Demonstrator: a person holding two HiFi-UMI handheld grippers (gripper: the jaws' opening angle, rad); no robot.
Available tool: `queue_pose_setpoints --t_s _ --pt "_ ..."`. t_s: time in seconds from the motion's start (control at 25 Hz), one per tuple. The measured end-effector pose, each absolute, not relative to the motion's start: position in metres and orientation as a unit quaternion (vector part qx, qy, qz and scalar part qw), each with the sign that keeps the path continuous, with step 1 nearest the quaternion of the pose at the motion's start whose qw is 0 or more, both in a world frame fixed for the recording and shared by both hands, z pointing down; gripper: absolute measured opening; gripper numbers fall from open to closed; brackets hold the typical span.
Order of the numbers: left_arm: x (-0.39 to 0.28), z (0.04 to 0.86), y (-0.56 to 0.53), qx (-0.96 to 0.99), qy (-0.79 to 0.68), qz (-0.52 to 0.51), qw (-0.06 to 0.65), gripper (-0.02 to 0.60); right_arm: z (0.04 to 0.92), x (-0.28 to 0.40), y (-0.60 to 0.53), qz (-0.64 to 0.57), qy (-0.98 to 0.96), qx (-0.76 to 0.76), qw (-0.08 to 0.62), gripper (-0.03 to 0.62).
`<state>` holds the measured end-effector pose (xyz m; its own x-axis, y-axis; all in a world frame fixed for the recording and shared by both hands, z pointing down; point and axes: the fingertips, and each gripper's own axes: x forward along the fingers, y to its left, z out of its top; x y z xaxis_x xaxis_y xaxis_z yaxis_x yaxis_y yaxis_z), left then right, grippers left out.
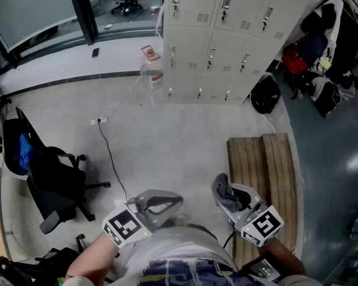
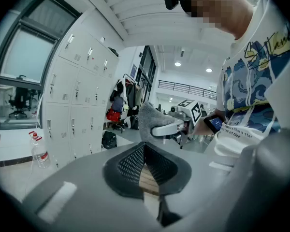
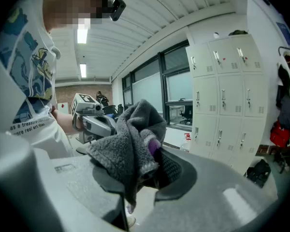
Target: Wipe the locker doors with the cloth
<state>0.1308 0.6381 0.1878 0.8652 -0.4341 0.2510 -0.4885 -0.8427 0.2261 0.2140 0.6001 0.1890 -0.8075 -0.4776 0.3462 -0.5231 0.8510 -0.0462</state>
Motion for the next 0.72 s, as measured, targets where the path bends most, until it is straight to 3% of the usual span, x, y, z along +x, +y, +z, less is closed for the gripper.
queue_pose_setpoints --t_s 0.72 --pt "0.185 0.184 0.627 0.959 -0.226 0.116 0.129 0.003 0.208 0.276 0.590 0.097 -0.941 0.295 0.138 0.108"
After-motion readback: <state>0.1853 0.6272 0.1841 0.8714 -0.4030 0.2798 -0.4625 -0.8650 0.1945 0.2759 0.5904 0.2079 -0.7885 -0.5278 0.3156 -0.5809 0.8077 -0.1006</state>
